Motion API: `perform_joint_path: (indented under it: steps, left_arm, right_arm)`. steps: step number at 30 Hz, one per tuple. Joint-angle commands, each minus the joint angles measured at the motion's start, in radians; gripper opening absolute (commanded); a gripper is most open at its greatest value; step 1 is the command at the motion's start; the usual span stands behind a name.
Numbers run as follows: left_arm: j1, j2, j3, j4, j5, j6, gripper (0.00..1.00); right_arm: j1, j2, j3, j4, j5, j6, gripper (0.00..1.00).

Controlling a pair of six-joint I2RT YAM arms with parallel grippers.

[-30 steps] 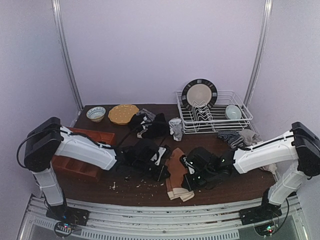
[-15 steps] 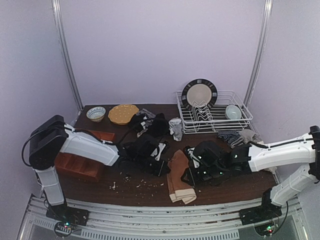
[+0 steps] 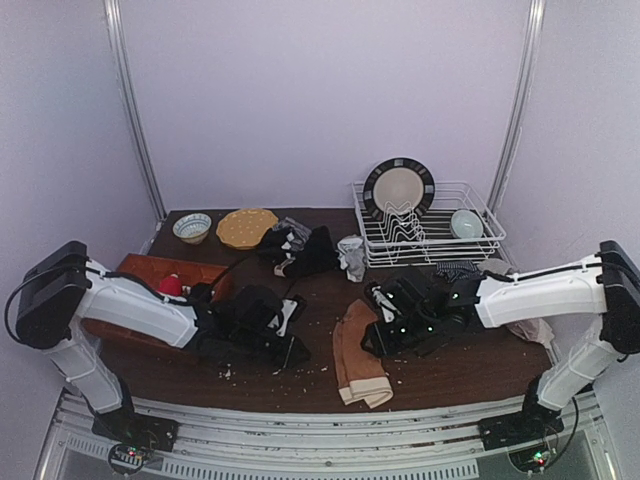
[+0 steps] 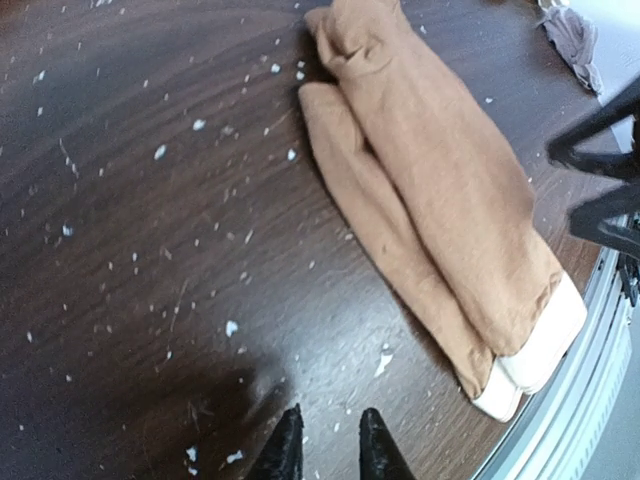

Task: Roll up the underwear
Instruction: Rotate the underwear at the center of the board.

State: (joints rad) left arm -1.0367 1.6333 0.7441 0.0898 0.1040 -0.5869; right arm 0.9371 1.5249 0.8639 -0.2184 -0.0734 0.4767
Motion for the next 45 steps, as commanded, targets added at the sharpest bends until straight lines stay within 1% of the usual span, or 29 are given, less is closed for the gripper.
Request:
perform_joint_path:
  steps: [1, 3, 5, 9, 12, 15, 19, 22, 24, 26, 28, 29, 30, 32, 33, 34, 35, 36, 40, 45]
  left_arm:
    - [0.001, -0.010, -0.024, 0.088, 0.030, -0.030, 0.18]
    - [0.001, 0.019, -0.010, 0.110, 0.064, -0.035, 0.14]
    - [0.001, 0.030, -0.002, 0.113, 0.082, -0.039, 0.11]
    - [0.001, 0.012, -0.014, 0.104, 0.073, -0.045, 0.10]
    - [0.001, -0.022, -0.030, 0.071, 0.053, -0.045, 0.10]
    - [0.001, -0.072, -0.054, 0.044, 0.028, -0.049, 0.10]
    - [0.001, -0.145, -0.074, -0.020, -0.023, -0.042, 0.10]
    - [0.001, -0.204, -0.084, -0.075, -0.064, -0.037, 0.11]
    - [0.001, -0.247, -0.091, -0.103, -0.085, -0.032, 0.12]
    - [0.001, -0.280, -0.099, -0.136, -0.104, -0.028, 0.14]
    - [0.001, -0.315, -0.106, -0.161, -0.132, -0.024, 0.21]
    - [0.001, -0.331, -0.110, -0.170, -0.141, -0.019, 0.26]
    - [0.001, -0.350, -0.113, -0.183, -0.156, -0.017, 0.35]
    - [0.001, -0.388, -0.118, -0.207, -0.188, -0.009, 0.54]
    - [0.001, -0.407, -0.121, -0.220, -0.209, -0.008, 0.65]
    - [0.001, -0.427, -0.124, -0.232, -0.228, -0.007, 0.77]
    - [0.001, -0.446, -0.129, -0.241, -0.246, -0.005, 0.94]
    - [0.001, -0.465, -0.135, -0.249, -0.260, -0.004, 0.97]
    - [0.001, -0.553, -0.172, -0.270, -0.318, -0.043, 0.98]
    - [0.002, -0.638, -0.236, -0.279, -0.356, -0.082, 0.98]
  right_arm:
    - [0.008, -0.124, -0.165, 0.077, -0.104, 0.180, 0.50]
    - [0.021, -0.142, -0.230, 0.163, -0.143, 0.275, 0.51]
    - [0.037, -0.138, -0.265, 0.207, -0.157, 0.355, 0.52]
    - [0.072, -0.117, -0.292, 0.288, -0.180, 0.464, 0.52]
    - [0.085, -0.073, -0.281, 0.330, -0.206, 0.526, 0.52]
    - [0.091, -0.010, -0.263, 0.414, -0.231, 0.576, 0.52]
    - [0.114, 0.116, -0.155, 0.491, -0.281, 0.595, 0.52]
    - [0.132, 0.181, -0.037, 0.432, -0.302, 0.543, 0.52]
    - [0.134, 0.163, -0.013, 0.341, -0.261, 0.486, 0.53]
    - [0.137, 0.094, 0.000, 0.195, -0.188, 0.401, 0.55]
    - [0.140, 0.026, 0.008, 0.028, -0.100, 0.284, 0.58]
    - [0.142, -0.003, 0.007, -0.035, -0.059, 0.231, 0.59]
    - [0.145, -0.028, 0.007, -0.083, -0.030, 0.171, 0.62]
    - [0.155, -0.047, 0.017, -0.147, -0.013, 0.042, 0.63]
    - [0.165, -0.044, 0.032, -0.173, 0.002, -0.020, 0.65]
    - [0.180, -0.036, 0.052, -0.188, 0.027, -0.070, 0.66]
    - [0.199, -0.026, 0.076, -0.194, 0.047, -0.120, 0.67]
    - [0.218, -0.008, 0.103, -0.203, 0.061, -0.161, 0.69]
    - [0.275, 0.088, 0.239, -0.212, 0.063, -0.269, 0.76]
    - [0.340, 0.248, 0.379, -0.237, 0.069, -0.374, 0.79]
